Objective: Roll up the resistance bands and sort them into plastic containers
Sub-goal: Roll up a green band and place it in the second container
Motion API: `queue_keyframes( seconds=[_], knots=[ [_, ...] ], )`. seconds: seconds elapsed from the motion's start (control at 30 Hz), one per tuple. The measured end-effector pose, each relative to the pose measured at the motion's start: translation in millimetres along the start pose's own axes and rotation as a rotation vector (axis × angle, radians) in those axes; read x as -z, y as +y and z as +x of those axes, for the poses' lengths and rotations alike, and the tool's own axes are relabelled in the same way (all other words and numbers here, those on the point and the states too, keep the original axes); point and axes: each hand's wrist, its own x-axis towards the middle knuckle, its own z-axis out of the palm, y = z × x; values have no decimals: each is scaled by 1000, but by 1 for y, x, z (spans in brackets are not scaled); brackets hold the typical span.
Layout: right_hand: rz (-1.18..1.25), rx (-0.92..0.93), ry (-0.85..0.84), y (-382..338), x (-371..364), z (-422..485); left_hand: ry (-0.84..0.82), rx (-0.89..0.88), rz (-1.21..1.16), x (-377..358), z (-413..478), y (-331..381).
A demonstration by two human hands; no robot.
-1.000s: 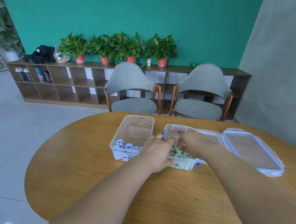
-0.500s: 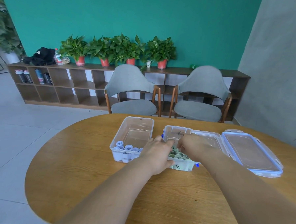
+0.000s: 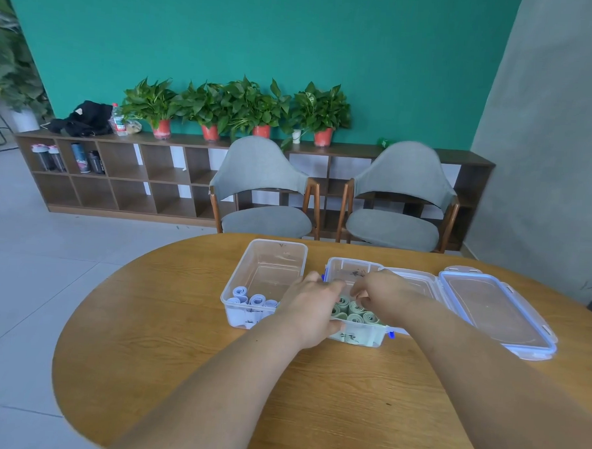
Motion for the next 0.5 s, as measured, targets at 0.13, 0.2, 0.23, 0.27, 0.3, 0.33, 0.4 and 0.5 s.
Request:
queue_keyframes(
  seconds=[0.13, 0.2, 0.23, 0.27, 0.3, 0.33, 0.4, 0.5],
  knots=[
    [-22, 2, 3, -4, 10, -8, 10, -31, 33, 9, -6, 2],
    [-27, -15, 2, -6, 16, -13, 22, -42, 45, 13, -9, 4],
    [-32, -21, 5, -7, 19, -16, 23, -45, 48, 16, -12, 5],
    [-41, -25, 12, -7, 22, -20, 22, -46, 51, 19, -14, 7],
    [-45, -20, 32, -6, 25, -23, 24, -49, 58, 21, -16, 8],
    [-51, -18, 50, -6, 28, -27, 28, -53, 65, 24, -18, 10],
    [-79, -16, 70, -4, 33, -38, 38, -62, 73, 29, -22, 15],
    [-61, -29, 101, 0, 38, -56, 44, -78, 88, 34, -28, 25]
  ],
)
